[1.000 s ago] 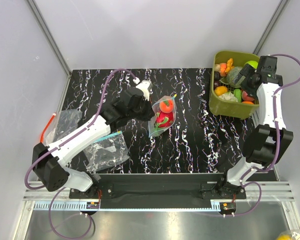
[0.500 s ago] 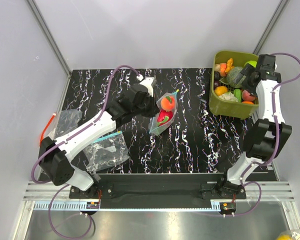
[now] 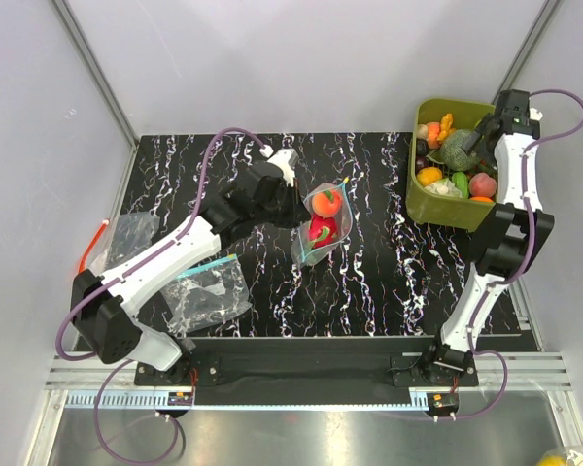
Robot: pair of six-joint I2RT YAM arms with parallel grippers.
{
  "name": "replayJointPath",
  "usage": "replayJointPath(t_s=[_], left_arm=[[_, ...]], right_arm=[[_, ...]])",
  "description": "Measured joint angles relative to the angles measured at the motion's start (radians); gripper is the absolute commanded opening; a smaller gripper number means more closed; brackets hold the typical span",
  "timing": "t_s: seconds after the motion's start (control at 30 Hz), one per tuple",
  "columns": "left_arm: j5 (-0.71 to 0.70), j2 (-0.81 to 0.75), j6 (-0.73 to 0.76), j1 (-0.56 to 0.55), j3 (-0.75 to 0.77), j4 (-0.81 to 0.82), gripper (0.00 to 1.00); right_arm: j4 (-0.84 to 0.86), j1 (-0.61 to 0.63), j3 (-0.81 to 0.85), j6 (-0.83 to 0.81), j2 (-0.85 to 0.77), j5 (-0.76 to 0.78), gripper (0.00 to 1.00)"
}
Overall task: Place the food in the zip-top bag and seal the zipper
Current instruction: Adjust the bin at the center of the board.
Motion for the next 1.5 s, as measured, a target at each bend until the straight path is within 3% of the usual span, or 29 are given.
replayJointPath(t_s=[0.33, 0.8, 0.97, 1.0, 1.03, 1.07, 1.27, 1.5], left_arm=[[0.09, 0.035, 0.091, 0.01, 0.031, -0.015, 0.0], [0.174, 0.079, 0.095, 0.055, 0.056, 0.008, 0.0], [0.172, 0.079, 0.095, 0.054, 0.055, 0.008, 0.0], [0.171, 0.079, 0.095, 0.054, 0.055, 0.008, 0.0], [0.171, 0.079, 0.095, 0.054, 0.055, 0.008, 0.0], [0.171, 0.079, 0.095, 0.054, 0.055, 0.008, 0.0], [0.17, 0.079, 0.099, 0.054, 0.055, 0.006, 0.0], [0.168, 0.079, 0.113, 0.054, 0.056, 0.002, 0.0]], right_arm=[[-0.078, 0.006, -0.022, -0.05, 0.123, 0.225, 1.0], [-0.005, 0.02, 0.027, -0.103, 0.249, 0.316, 0.99], [0.103, 0.021, 0.008, -0.142, 0.253, 0.342, 0.88], [0.12, 0.019, 0.008, -0.147, 0.255, 0.343, 0.83], [0.133, 0.018, 0.008, -0.148, 0.256, 0.343, 0.71], [0.15, 0.018, 0.002, -0.156, 0.256, 0.339, 0.67], [0.265, 0.018, -0.07, -0.179, 0.237, 0.327, 0.64], [0.367, 0.021, -0.235, -0.226, 0.11, 0.277, 0.65]])
